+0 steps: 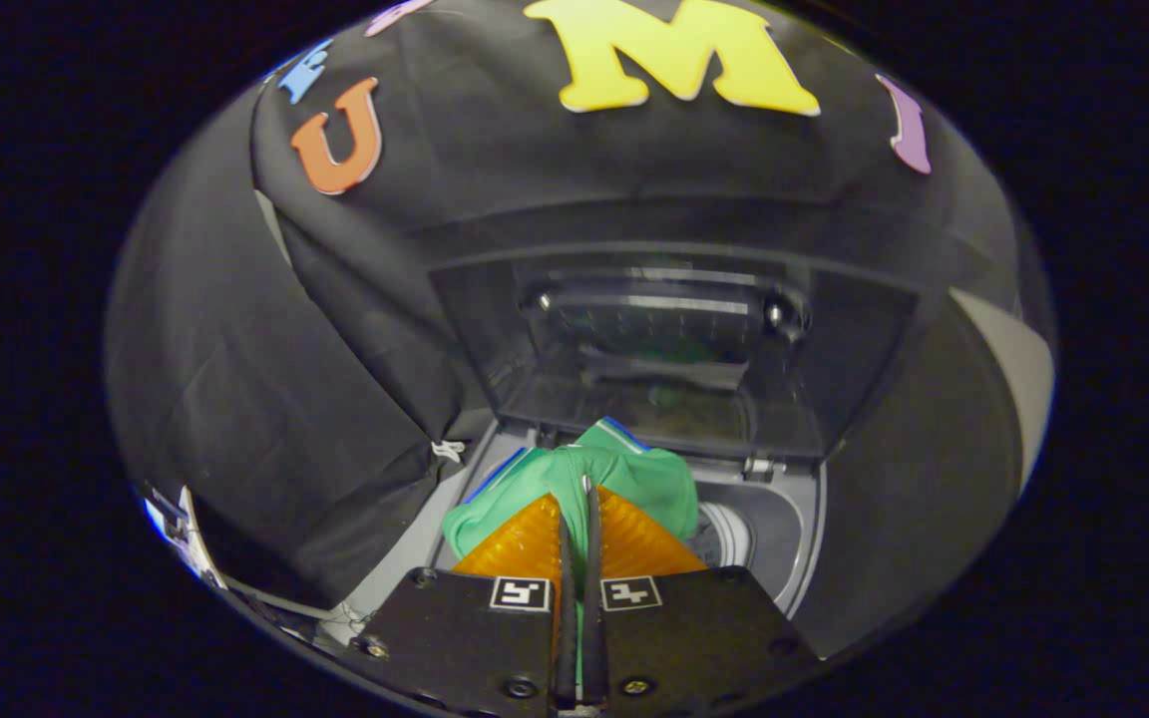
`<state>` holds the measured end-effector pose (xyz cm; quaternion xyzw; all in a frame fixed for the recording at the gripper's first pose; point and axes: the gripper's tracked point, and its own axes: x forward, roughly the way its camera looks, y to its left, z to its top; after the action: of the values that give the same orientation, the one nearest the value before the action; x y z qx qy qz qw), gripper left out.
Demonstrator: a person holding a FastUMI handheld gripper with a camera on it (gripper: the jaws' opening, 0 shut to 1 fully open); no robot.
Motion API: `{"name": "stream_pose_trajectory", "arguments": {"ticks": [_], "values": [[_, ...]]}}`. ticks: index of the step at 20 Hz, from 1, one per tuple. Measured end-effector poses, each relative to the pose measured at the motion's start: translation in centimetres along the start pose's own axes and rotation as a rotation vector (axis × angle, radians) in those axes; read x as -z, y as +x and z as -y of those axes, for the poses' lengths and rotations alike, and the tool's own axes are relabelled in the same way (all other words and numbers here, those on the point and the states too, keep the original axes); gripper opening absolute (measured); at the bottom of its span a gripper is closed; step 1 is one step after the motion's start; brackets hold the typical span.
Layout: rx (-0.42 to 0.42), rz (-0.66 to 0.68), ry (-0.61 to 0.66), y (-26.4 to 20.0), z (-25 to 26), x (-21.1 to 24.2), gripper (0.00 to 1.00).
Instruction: Put the clothes into the washing machine and then close the washing machine lid.
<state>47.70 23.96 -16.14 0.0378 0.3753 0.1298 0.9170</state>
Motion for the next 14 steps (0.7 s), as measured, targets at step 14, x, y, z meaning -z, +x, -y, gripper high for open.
{"name": "stream_pose_trajectory", "arguments": {"ticks": [14], "values": [[0.173, -0.169, 0.122, 7.1, 5.3, 8.6, 0.06]]}}
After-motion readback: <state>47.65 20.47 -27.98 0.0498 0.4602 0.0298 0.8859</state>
